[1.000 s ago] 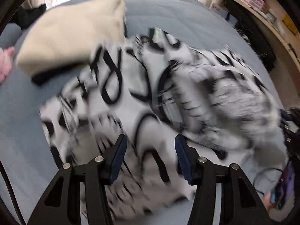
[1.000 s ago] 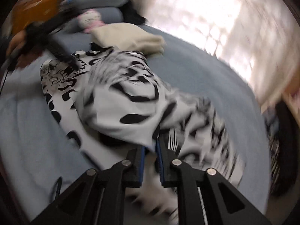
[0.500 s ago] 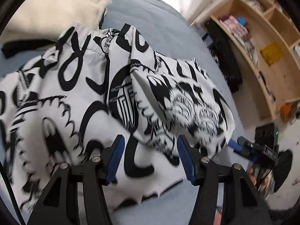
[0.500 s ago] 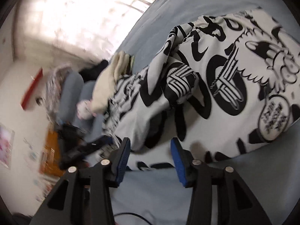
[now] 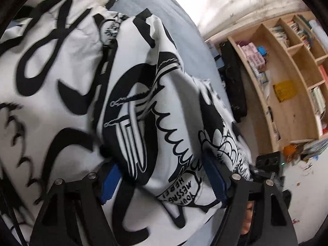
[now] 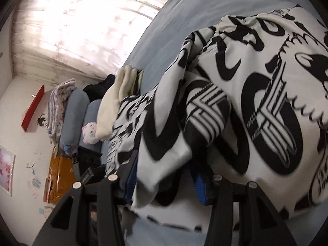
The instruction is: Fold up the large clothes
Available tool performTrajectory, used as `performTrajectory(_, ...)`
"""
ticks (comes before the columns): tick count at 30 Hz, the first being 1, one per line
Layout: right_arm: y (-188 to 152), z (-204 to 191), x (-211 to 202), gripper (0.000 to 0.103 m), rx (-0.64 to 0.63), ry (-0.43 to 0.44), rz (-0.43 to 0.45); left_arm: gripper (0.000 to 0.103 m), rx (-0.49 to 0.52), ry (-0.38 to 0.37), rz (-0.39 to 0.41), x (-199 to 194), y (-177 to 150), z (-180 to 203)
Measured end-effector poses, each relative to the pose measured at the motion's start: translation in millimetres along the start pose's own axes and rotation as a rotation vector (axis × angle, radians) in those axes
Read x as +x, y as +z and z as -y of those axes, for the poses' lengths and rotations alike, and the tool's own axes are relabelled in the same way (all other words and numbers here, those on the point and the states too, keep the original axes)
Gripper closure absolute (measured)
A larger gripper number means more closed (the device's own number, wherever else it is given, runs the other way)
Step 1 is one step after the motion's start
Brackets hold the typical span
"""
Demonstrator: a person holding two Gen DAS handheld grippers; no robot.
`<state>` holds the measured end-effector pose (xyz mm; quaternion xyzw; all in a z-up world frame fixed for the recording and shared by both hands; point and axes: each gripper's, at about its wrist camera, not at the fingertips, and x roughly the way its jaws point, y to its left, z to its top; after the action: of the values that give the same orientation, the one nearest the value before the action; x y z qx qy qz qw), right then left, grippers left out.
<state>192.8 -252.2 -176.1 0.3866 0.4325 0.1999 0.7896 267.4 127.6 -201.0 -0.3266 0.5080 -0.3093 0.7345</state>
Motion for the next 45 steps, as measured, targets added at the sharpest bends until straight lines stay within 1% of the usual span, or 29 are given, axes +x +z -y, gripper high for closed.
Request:
performTrajectory(1, 3.6, -0.8, 2.9, 0.055, -0.002, -0.001, 0.008, 0.03, -0.019, -0.017, 0.01, 3.0, 1.4, -0.5)
performTrajectory(2, 7.2, -1.6, 3.8, 0.055, -0.007, -0.01, 0.018, 0.033, -0.033, -0.024, 0.022, 2.0, 3.1, -2.1)
performTrajectory(3, 10.1, -2.0, 3.4, 0.055, -0.016, -0.02, 0.027, 0.053, -0.058, -0.034, 0.054, 0.6, 4.3, -2.5)
performTrajectory(4, 14.5, -6.4, 5.4, 0.056, -0.036, -0.044, 0.039, 0.068, -0.079, -0.022, 0.087, -3.7, 4.0, -2.3)
performTrajectory(5, 18.4, -13.0, 6.0, 0.059, -0.085, -0.096, 0.058, 0.088, -0.097, -0.008, 0.108, -5.8, 4.8, -2.5)
performTrajectory(6, 20.7, -17.7, 7.2, 0.065, -0.122, -0.131, 0.068, 0.093, -0.117, 0.004, 0.131, -10.7, 5.6, -1.3)
performTrajectory(7, 23.2, -24.0, 8.0, 0.081, -0.167, -0.162, 0.077, 0.094, -0.121, 0.033, 0.157, -17.7, 4.8, 3.4)
performTrajectory(8, 25.5, -31.3, 9.4, 0.088, -0.214, -0.17, 0.077, 0.097, -0.099, 0.055, 0.18, -25.0, 2.4, 11.4)
performTrajectory(9, 26.4, -39.2, 8.3, 0.088, -0.257, -0.167, 0.088, 0.098, -0.046, 0.095, 0.213, -34.2, -1.9, 25.6)
performTrajectory(11, 25.8, -49.1, 4.1, 0.089, -0.311, -0.141, 0.109, 0.099, 0.042, 0.173, 0.245, -50.3, -11.1, 50.7)
performTrajectory(13, 25.8, -50.7, 3.2, 0.089, -0.312, -0.129, 0.111, 0.099, 0.126, 0.268, 0.271, -63.7, -27.0, 74.1)
performTrajectory(14, 23.5, -45.3, 5.5, 0.089, -0.296, -0.147, 0.095, 0.099, 0.139, 0.294, 0.271, -66.4, -31.9, 78.3)
performTrajectory(16, 18.8, -31.1, 10.6, 0.089, -0.271, -0.218, 0.064, 0.099, 0.143, 0.366, 0.239, -64.9, -47.8, 77.7)
performTrajectory(18, 9.3, -9.9, 22.9, 0.088, -0.262, -0.355, 0.012, 0.099, 0.129, 0.415, 0.176, -51.3, -56.2, 70.5)
performTrajectory(19, 3.7, -1.7, 26.6, 0.087, -0.257, -0.379, 0.003, 0.099, 0.11, 0.455, 0.122, -37.2, -64.4, 60.8)
performTrajectory(21, -3.8, 0.9, 24.1, 0.086, -0.255, -0.39, 0.027, 0.099, 0.105, 0.497, 0.07, -19.9, -73.7, 50.8)
performTrajectory(23, -6.2, -4.8, 20.4, 0.078, -0.267, -0.416, 0.028, 0.099, 0.149, 0.535, 0.091, -13.9, -77.3, 59.7)
performTrajectory(25, -6.3, -10.5, 14.7, 0.074, -0.265, -0.451, 0.02, 0.099, 0.192, 0.565, 0.095, -10.8, -77.7, 72.7)
performTrajectory(27, -8.2, -15.8, 5.4, 0.071, -0.28, -0.488, 0.03, 0.097, 0.21, 0.576, 0.106, -11.6, -75.8, 83.9)
performTrajectory(29, -12.0, -24.7, -8.0, 0.066, -0.304, -0.528, 0.065, 0.094, 0.214, 0.578, 0.121, -18.9, -81.2, 89.1)
performTrajectory(31, -17.5, -31.5, -17.8, 0.066, -0.317, -0.544, 0.09, 0.088, 0.215, 0.573, 0.159, -29.8, -83.9, 95.9)
performTrajectory(32, -19.6, -34.5, -20.9, 0.066, -0.326, -0.553, 0.101, 0.083, 0.224, 0.581, 0.171, -32.7, -85.7, 98.7)
performTrajectory(34, -25.4, -46.5, -29.6, 0.066, -0.36, -0.572, 0.151, 0.081, 0.255, 0.626, 0.211, -41.2, -90.1, 106.1)
performTrajectory(35, -27.7, -52.8, -33.3, 0.066, -0.374, -0.563, 0.171, 0.081, 0.262, 0.634, 0.225, -44.2, -91.5, 110.2)
performTrajectory(37, -29.0, -63.6, -33.7, 0.066, -0.395, -0.55, 0.187, 0.081, 0.244, 0.611, 0.219, -48.3, -89.0, 117.3)
performTrajectory(40, -31.5, -85.4, -26.6, 0.066, -0.471, -0.504, 0.196, 0.081, 0.189, 0.51, 0.175, -57.7, -78.3, 113.4)
performTrajectory(42, -33.7, -96.3, -15.5, 0.066, -0.515, -0.47, 0.186, 0.081, 0.187, 0.493, 0.16, -47.2, -73.1, 121.2)
performTrajectory(44, -36.6, -104.5, 3.2, 0.066, -0.562, -0.426, 0.145, 0.081, 0.212, 0.511, 0.153, -25.6, -71.9, 125.1)
performTrajectory(45, -39.1, -106.2, 12.1, 0.066, -0.581, -0.401, 0.123, 0.081, 0.234, 0.501, 0.154, -16.2, -69.8, 127.9)
